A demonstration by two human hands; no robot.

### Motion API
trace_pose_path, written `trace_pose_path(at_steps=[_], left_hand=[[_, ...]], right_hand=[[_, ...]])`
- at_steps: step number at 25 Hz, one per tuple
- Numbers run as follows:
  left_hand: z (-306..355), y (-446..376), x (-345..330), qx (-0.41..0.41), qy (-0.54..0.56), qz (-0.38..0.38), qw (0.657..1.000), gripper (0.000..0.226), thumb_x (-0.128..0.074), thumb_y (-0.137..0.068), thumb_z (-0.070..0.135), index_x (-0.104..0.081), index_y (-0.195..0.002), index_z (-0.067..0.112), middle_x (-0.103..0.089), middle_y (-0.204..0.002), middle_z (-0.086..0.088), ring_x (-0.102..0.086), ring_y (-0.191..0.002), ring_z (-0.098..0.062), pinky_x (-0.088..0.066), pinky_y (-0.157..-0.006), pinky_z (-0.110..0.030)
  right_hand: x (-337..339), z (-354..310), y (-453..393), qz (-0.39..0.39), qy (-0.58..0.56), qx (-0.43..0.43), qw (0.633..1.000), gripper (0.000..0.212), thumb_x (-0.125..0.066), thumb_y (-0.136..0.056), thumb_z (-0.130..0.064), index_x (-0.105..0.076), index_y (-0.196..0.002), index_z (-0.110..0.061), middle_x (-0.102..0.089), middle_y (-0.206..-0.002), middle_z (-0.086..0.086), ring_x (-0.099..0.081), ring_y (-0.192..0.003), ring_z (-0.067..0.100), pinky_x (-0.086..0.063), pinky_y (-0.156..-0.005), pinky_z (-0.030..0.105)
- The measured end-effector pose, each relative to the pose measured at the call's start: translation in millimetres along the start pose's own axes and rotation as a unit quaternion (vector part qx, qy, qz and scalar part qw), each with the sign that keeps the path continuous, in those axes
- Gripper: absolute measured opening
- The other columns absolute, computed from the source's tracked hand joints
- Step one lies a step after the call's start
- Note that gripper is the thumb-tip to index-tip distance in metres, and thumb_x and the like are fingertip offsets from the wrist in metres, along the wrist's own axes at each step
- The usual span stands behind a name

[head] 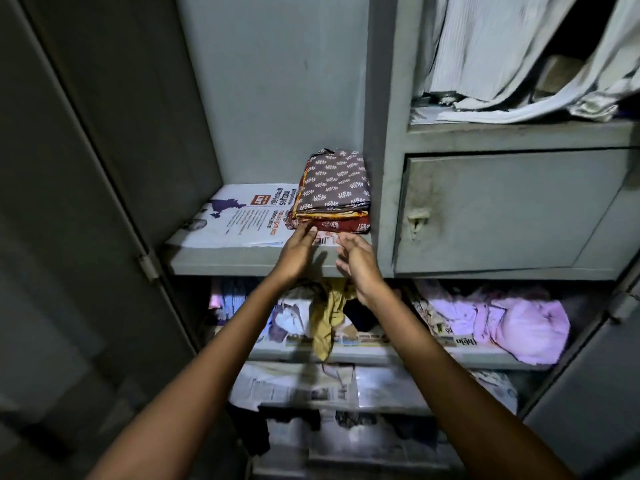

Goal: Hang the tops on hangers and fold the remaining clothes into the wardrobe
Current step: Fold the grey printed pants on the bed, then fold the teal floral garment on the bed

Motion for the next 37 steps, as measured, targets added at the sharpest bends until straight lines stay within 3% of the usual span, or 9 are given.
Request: trace_pose_path(at_steps=[7, 12, 17, 21, 24, 29, 32, 34, 37], left_hand=[[-23, 114, -7, 0.038, 0.118, 0.060, 0.991, 0.033, -0.043, -0.099, 0.016, -0.051, -0.128, 0.003, -0.058, -0.125, -0.013, -0.057, -0.112, -0.024, -0.047, -0.092, -0.029], [-69, 238, -52, 0.114, 0.025, -0.063, 0.991, 0.036, -0.043, -0.099, 0.018, -0.049, -0.131, 0.002, -0.051, -0.135, -0.013, -0.046, -0.127, -0.025, -0.034, -0.106, -0.030], [-137, 362, -102, 0.205, -0.044, -0.140, 0.968, 0.034, -0.044, -0.099, 0.019, -0.053, -0.125, -0.001, -0.055, -0.130, -0.017, -0.049, -0.122, -0.030, -0.039, -0.096, -0.034], [-159, 451, -172, 0.222, -0.083, -0.268, 0.934, 0.026, -0.043, -0.099, 0.014, -0.059, -0.110, -0.003, -0.055, -0.103, -0.012, -0.052, -0.100, -0.021, -0.037, -0.073, -0.024], [-151, 496, -233, 0.193, -0.120, -0.340, 0.912, 0.024, -0.046, -0.097, 0.008, -0.063, -0.087, -0.006, -0.050, -0.088, -0.011, -0.046, -0.070, -0.012, -0.031, -0.050, -0.009], [-124, 597, -374, 0.154, -0.167, -0.497, 0.837, 0.026, -0.049, -0.096, 0.013, -0.062, -0.110, -0.006, -0.059, -0.100, -0.012, -0.051, -0.086, -0.017, -0.040, -0.064, -0.021], [-95, 659, -450, 0.121, -0.164, -0.564, 0.800, 0.021, -0.049, -0.095, 0.012, -0.064, -0.098, -0.003, -0.057, -0.091, -0.009, -0.052, -0.077, -0.014, -0.039, -0.059, -0.019], [-74, 700, -504, 0.110, -0.169, -0.600, 0.775, 0.025, -0.049, -0.096, 0.014, -0.062, -0.108, -0.004, -0.058, -0.098, -0.008, -0.051, -0.090, -0.016, -0.036, -0.072, -0.023], [-45, 756, -581, 0.088, -0.180, -0.628, 0.752, 0.030, -0.050, -0.096, 0.017, -0.061, -0.114, -0.004, -0.062, -0.108, -0.014, -0.052, -0.094, -0.018, -0.034, -0.075, -0.024]], right_hand=[[37, 24, 103, 0.027, 0.024, 0.013, 0.999, 0.030, -0.046, -0.098, -0.015, -0.053, -0.125, -0.005, -0.052, -0.110, 0.001, -0.046, -0.104, 0.010, -0.040, -0.072, 0.022], [94, 90, 221, 0.101, 0.037, -0.015, 0.994, 0.028, -0.045, -0.098, -0.012, -0.054, -0.123, -0.004, -0.052, -0.112, 0.002, -0.045, -0.105, 0.009, -0.036, -0.074, 0.014], [161, 181, 355, 0.167, 0.074, -0.134, 0.974, 0.030, -0.045, -0.098, -0.013, -0.053, -0.124, 0.001, -0.051, -0.108, 0.002, -0.045, -0.105, 0.014, -0.035, -0.083, 0.024], [247, 228, 465, 0.287, 0.051, -0.193, 0.937, 0.024, -0.048, -0.096, -0.010, -0.058, -0.117, -0.001, -0.056, -0.097, 0.004, -0.050, -0.095, 0.016, -0.040, -0.072, 0.022], [311, 231, 537, 0.363, 0.023, -0.211, 0.907, 0.019, -0.052, -0.094, -0.010, -0.061, -0.077, -0.009, -0.058, -0.066, -0.001, -0.054, -0.054, 0.001, -0.038, -0.050, 0.011], [429, 218, 660, 0.506, -0.014, -0.218, 0.835, 0.030, -0.051, -0.095, -0.021, -0.049, -0.065, -0.023, -0.046, -0.068, -0.007, -0.041, -0.064, 0.004, -0.034, -0.064, 0.021], [492, 209, 725, 0.562, -0.038, -0.218, 0.797, 0.027, -0.050, -0.095, -0.027, -0.050, -0.069, -0.021, -0.048, -0.071, -0.002, -0.044, -0.068, 0.012, -0.037, -0.074, 0.031], [536, 200, 769, 0.602, -0.067, -0.209, 0.768, 0.027, -0.049, -0.095, -0.028, -0.049, -0.070, -0.020, -0.046, -0.070, 0.000, -0.043, -0.067, 0.015, -0.035, -0.065, 0.029], [605, 186, 828, 0.650, -0.091, -0.192, 0.730, 0.028, -0.049, -0.095, -0.026, -0.047, -0.068, -0.020, -0.043, -0.066, 0.000, -0.039, -0.056, 0.012, -0.028, -0.052, 0.025]])
Point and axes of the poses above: each hand's wrist, its own y-axis away from the middle knuckle, its own x-axis out of the back of the hand, z = x × y, the point moved 4 cm from there along -y, towards the middle knuckle
